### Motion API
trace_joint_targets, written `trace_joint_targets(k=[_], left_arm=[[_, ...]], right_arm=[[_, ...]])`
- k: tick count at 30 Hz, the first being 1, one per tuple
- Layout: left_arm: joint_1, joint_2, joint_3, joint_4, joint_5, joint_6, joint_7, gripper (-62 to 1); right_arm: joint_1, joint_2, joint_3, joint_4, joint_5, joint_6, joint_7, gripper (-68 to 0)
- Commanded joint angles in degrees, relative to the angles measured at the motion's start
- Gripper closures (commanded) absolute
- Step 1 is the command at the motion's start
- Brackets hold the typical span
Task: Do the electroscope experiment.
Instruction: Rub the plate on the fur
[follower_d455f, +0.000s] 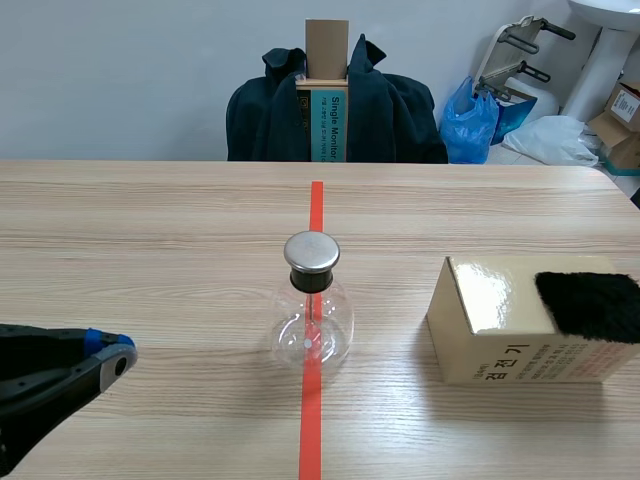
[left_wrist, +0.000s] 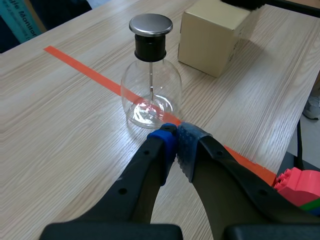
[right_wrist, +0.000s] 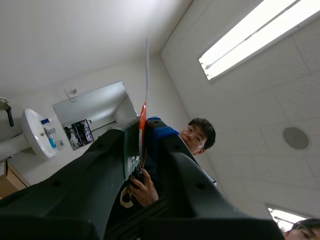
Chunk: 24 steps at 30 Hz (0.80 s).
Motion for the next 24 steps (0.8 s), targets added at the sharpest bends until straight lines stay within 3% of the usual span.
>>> trace_joint_targets(k=[1,3,6,7,15,24], left_arm=[[-1.75,0.59,0.31,-0.09,-0.57,-0.11,-0.92,-6.0],[-1.77,0.59,0.15,-0.09,-0.55,-0.11,-0.96,-21.1],[-1.75,0.66,0.17,-0.09,-0.57,-0.13,-1.14,-58.6],[-1.77,0.74,0.17,-0.09,-0.57,-0.11,-1.14,-62.3],[-2.05,0.74,0.17,-0.09,-0.55,-0.11,-1.07,-62.3],[-2.05,0.74,0.17,-0.09,-0.52,-0.11,-1.03,-62.3]], right_arm=[[-0.66,0.0,1.2,0.26,0.59,-0.46,-1.42,-0.7],[-1.27,0.0,2.32,0.17,1.99,-0.46,-2.58,-0.7],[-1.86,0.0,4.24,-1.07,3.96,-0.44,-3.02,-0.7],[-1.95,0.0,4.66,-1.92,4.52,-0.37,-2.95,-0.7],[0.07,0.0,5.01,-17.18,4.37,-0.26,4.07,-0.7],[5.4,0.0,2.21,-32.72,-0.85,0.02,9.53,-0.7]])
